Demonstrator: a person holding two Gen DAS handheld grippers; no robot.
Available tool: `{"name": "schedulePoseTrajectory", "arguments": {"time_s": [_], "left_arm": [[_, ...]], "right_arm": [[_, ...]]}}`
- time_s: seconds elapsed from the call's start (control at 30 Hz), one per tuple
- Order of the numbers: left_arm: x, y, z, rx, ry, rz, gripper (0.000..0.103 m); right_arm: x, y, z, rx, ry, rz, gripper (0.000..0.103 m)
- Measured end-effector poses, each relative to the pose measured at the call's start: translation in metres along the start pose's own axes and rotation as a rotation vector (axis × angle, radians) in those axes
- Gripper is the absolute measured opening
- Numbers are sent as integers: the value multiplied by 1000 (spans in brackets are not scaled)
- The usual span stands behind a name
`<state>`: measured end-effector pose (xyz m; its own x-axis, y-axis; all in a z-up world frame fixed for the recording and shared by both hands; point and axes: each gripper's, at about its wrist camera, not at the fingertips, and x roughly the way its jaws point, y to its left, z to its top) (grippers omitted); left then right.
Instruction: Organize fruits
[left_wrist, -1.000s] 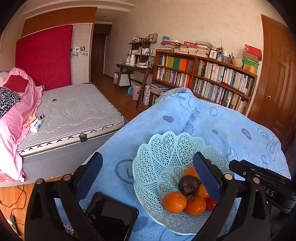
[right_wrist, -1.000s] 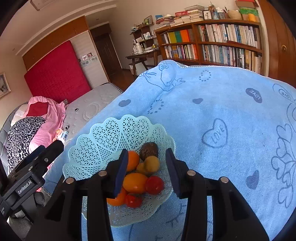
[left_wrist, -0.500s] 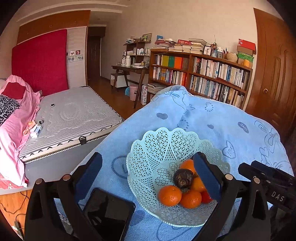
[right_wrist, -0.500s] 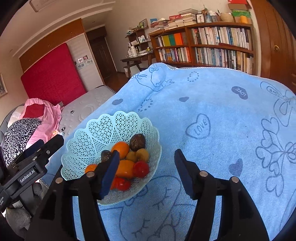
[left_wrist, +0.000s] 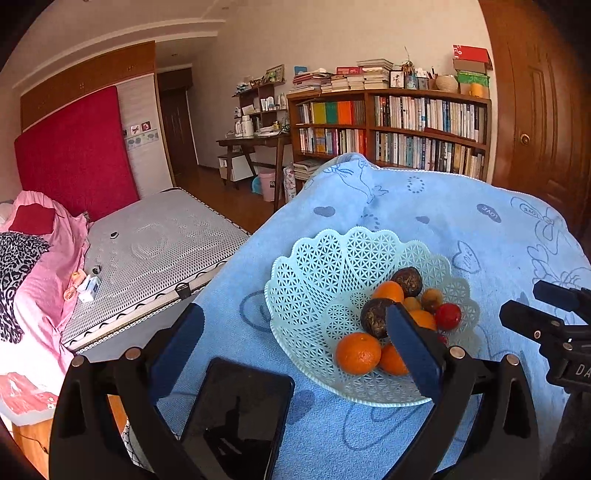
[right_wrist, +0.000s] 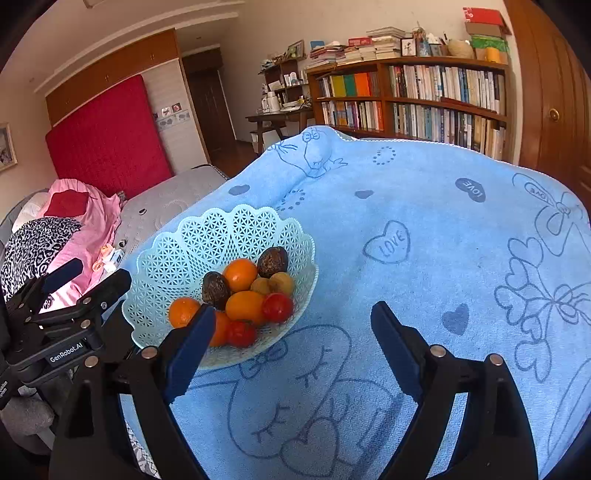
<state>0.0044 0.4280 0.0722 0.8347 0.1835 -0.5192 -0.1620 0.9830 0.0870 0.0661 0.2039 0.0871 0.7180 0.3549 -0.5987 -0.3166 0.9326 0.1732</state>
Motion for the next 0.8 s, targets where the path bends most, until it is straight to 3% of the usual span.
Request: {"name": "schedulePoseTrajectory", "arguments": {"time_s": [0.4, 0.8], "left_arm": [[-13, -14, -4, 80, -21, 9, 100], [-13, -21, -11, 163, -24, 36, 100]], "right_arm": [[-10, 9, -9, -61, -16, -48, 92], [-11, 32, -20, -219, -13, -134, 98]]}}
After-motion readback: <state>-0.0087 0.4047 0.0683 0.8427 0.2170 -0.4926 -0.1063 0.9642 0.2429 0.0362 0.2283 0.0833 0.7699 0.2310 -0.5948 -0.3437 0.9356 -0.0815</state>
